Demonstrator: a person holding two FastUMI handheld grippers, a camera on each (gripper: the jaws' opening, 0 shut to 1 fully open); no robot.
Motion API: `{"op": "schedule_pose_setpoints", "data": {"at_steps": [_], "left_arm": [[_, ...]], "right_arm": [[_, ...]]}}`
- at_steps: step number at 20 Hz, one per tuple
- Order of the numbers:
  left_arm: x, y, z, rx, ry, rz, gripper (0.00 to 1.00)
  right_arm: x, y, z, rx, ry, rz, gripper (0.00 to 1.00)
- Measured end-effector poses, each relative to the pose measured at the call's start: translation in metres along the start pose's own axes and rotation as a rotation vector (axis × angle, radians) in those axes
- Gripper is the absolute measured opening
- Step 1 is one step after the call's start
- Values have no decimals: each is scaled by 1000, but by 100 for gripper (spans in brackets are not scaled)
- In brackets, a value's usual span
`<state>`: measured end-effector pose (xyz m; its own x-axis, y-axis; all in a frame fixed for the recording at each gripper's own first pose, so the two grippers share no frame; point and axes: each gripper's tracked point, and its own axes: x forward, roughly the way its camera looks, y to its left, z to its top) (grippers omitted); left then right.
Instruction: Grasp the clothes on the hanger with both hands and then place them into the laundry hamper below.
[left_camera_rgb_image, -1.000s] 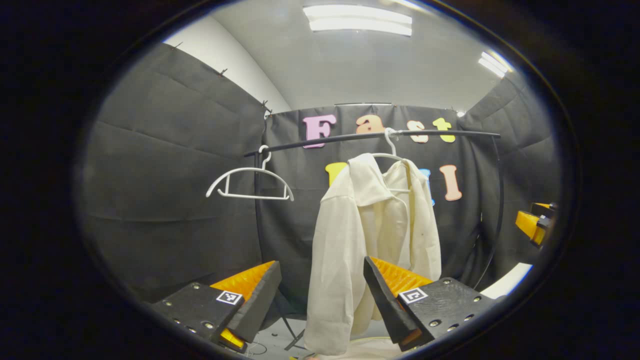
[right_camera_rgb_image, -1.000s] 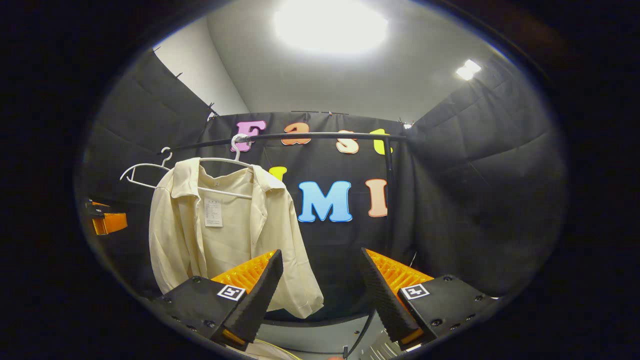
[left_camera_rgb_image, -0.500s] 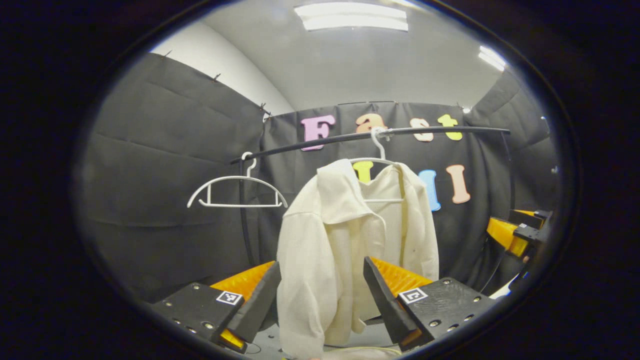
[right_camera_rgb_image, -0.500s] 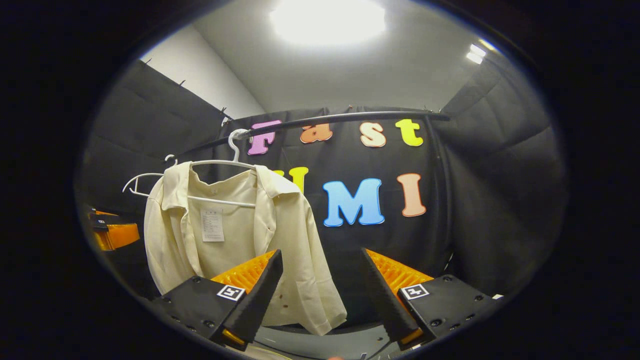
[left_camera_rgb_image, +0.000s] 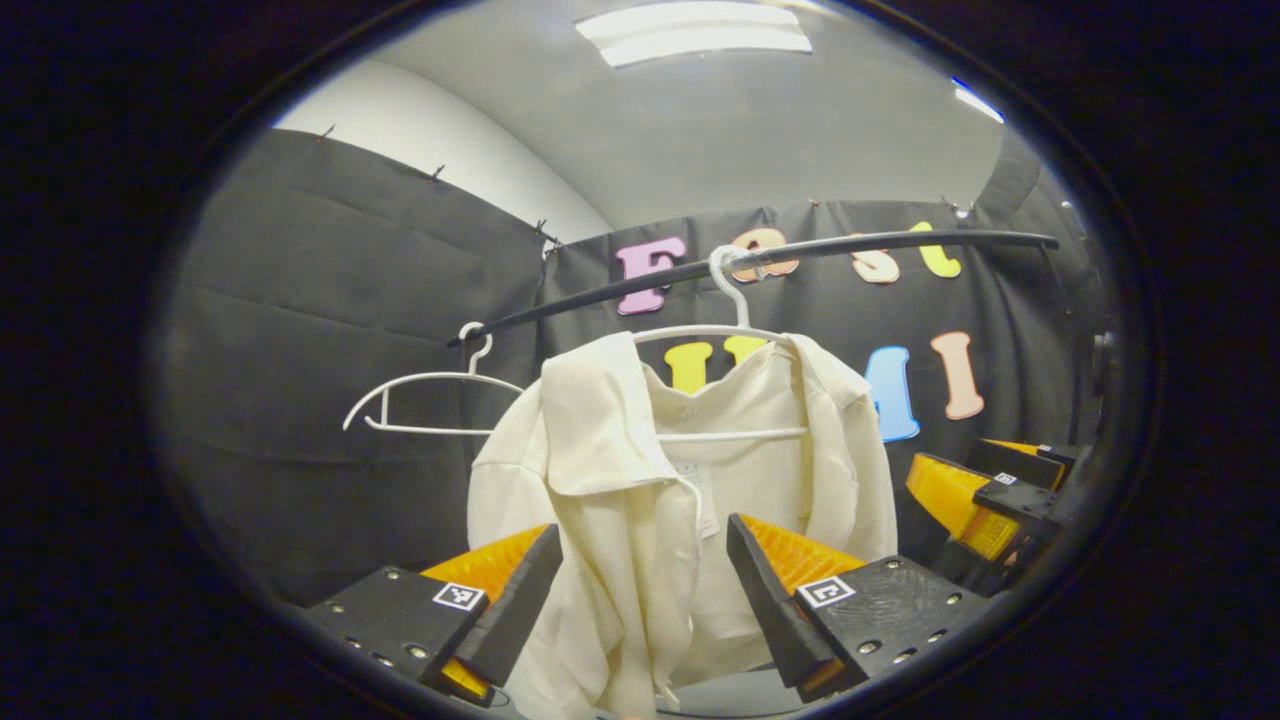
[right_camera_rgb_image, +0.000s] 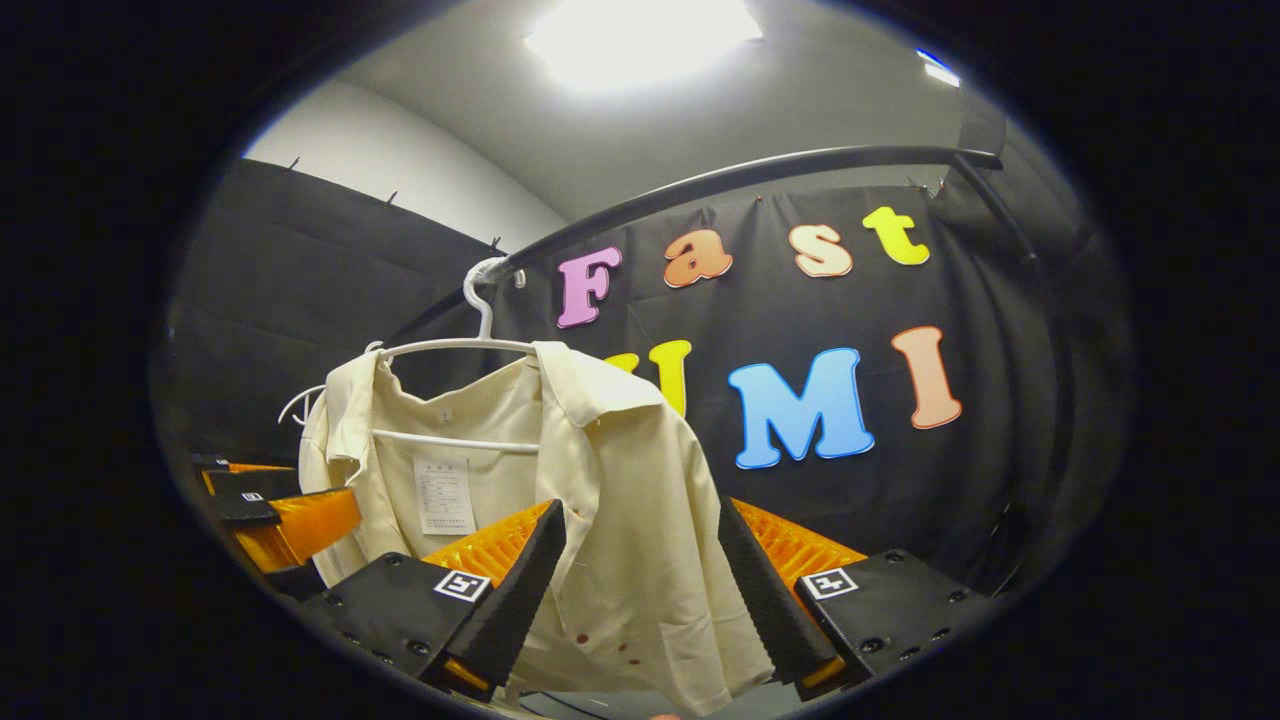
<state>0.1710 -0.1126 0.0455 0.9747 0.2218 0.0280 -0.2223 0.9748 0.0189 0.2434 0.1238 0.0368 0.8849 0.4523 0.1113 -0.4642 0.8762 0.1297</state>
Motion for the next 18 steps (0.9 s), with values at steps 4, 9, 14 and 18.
{"op": "schedule_pose_setpoints", "data": {"at_steps": [4, 9, 14, 18], "left_arm": [[28, 4, -3, 28, -8, 59, 98], [55, 15, -10, 37, -23, 137, 98], [74, 16, -30, 30, 18, 183, 94], [88, 26, -38, 38, 30, 232, 83]], "right_arm": [[31, 19, -4, 18, 0, 56, 97], [69, 36, -17, 15, 13, 72, 97], [96, 48, -42, -8, 71, 92, 92], [111, 49, -52, -19, 89, 80, 88]]}}
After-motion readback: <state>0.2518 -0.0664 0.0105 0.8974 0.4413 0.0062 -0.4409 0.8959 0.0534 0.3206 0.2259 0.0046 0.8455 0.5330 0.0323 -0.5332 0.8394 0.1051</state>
